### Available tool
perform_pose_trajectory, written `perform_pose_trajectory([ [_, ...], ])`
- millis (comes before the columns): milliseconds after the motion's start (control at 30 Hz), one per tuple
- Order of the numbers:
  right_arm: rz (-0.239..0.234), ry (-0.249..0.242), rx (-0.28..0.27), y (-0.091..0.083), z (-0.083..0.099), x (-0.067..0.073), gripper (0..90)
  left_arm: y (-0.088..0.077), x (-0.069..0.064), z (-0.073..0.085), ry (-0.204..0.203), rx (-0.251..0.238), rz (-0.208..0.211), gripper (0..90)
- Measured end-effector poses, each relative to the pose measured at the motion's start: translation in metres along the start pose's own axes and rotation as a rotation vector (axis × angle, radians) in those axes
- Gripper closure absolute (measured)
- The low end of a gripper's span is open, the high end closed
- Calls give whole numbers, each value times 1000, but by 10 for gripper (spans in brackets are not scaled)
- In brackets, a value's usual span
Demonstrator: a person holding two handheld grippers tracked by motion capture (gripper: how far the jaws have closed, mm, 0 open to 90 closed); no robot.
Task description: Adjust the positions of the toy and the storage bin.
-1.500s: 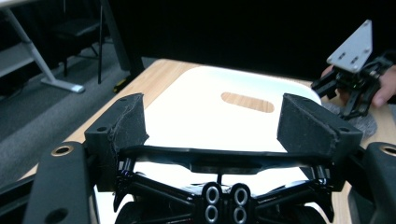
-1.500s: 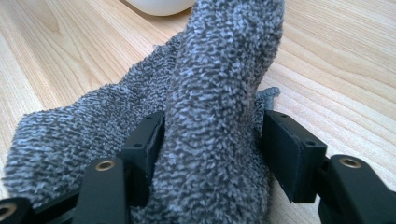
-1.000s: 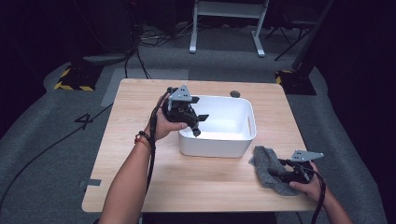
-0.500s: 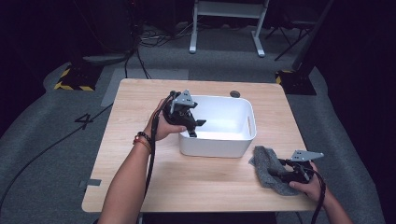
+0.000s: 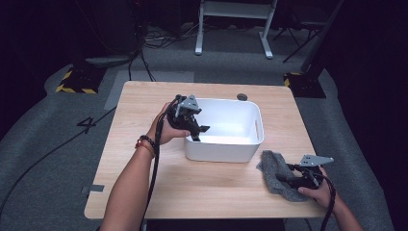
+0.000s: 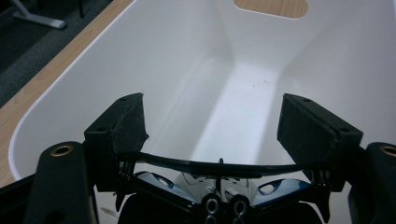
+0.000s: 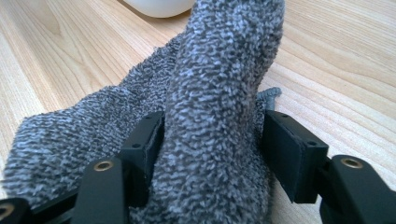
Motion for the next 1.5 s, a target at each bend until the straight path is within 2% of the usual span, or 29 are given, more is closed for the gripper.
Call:
perform_pose_trajectory([
  [200,0,-1,0,0,0,0,404,6,-1,-1,18,79,11,243],
  [367,1,-2,0,0,0,0,404,8,-1,-3,17,113,18,243],
  [533,1,-2,0,0,0,0,404,10,-1,-5,12,163,14,243],
  [600,1,-2,0,0,0,0,404,13,-2,-7,2,188,-2,243],
  [667,2,-2,0,0,0,0,404,16,-2,-8,11,227,-24,242],
  [733,2,-2,0,0,0,0,404,18,-2,-9,10,255,-8,242],
  [900,1,-2,-1,0,0,0,404,18,-1,-10,6,284,-5,242],
  [1067,1,-3,-1,0,0,0,404,17,-3,-13,23,322,-14,242],
  [1433,1,-3,-1,0,0,0,404,16,-3,-12,19,320,-17,238],
  [1500,2,-3,-1,0,0,0,404,16,-5,-12,29,319,-36,236],
])
Point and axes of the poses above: each handheld gripper's, and its own axes: y roughly forward along the jaws, z roughly out of its underside, x roughly to its left, the point moved 1 cm from there along y, roughly forward along the jaws, and after that the axes turned 6 degrees about x, right-handed, at the moved point
